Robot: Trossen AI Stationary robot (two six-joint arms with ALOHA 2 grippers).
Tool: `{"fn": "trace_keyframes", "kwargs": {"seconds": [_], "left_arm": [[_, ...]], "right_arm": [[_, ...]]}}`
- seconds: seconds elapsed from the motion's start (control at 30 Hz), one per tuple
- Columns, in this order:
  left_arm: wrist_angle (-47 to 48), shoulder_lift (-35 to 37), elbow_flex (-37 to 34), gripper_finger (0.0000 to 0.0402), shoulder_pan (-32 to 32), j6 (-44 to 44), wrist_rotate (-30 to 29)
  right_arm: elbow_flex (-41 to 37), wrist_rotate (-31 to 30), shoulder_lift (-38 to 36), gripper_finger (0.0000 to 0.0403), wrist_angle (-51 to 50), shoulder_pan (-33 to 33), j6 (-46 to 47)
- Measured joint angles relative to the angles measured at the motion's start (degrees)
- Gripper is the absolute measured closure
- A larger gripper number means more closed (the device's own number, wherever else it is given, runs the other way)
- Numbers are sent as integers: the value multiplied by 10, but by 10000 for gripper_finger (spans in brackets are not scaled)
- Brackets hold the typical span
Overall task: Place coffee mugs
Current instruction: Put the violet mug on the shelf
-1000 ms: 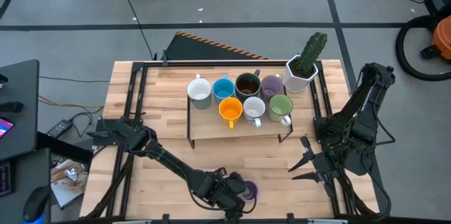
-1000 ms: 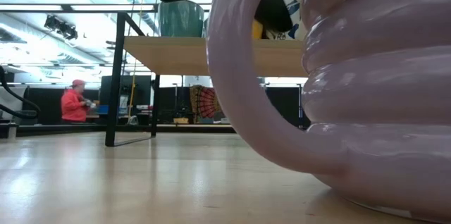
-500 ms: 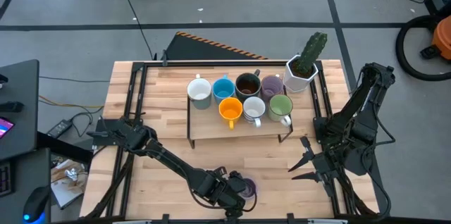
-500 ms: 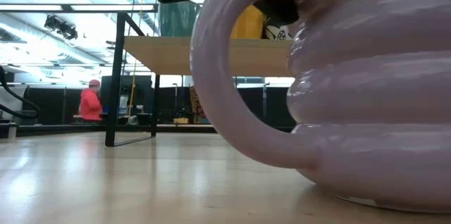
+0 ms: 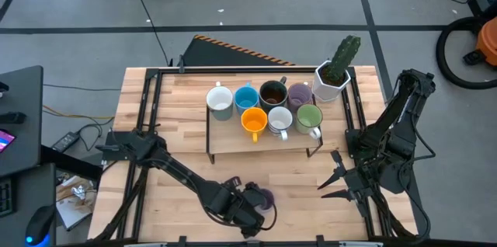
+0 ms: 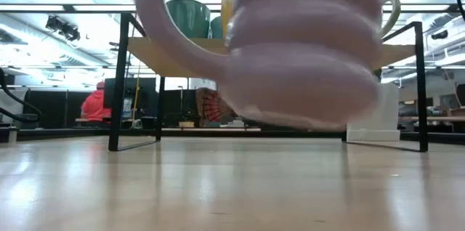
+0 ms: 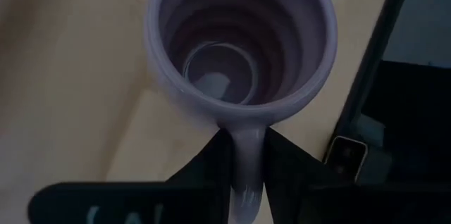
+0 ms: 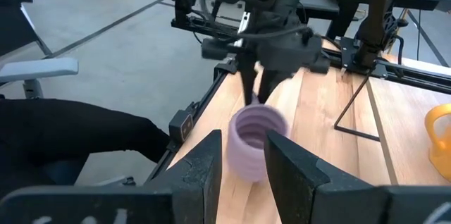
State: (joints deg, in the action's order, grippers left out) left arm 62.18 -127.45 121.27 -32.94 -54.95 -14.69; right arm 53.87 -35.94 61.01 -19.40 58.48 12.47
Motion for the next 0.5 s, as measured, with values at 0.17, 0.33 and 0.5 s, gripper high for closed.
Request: {"fn": "trace_keyframes", "kwargs": {"seconds": [0.17,0.33,0.5], "left_arm": [[43,18,-1,340,-6,-18,-23],[84,59,0,340,-13,-44,-55],[125,104,-1,340,-20,-80,-96]], "right_arm": [[0,0,0,290,-1,0,0],[0,0,0,290,-2,0,0],[0,0,0,290,-2,0,0]]}}
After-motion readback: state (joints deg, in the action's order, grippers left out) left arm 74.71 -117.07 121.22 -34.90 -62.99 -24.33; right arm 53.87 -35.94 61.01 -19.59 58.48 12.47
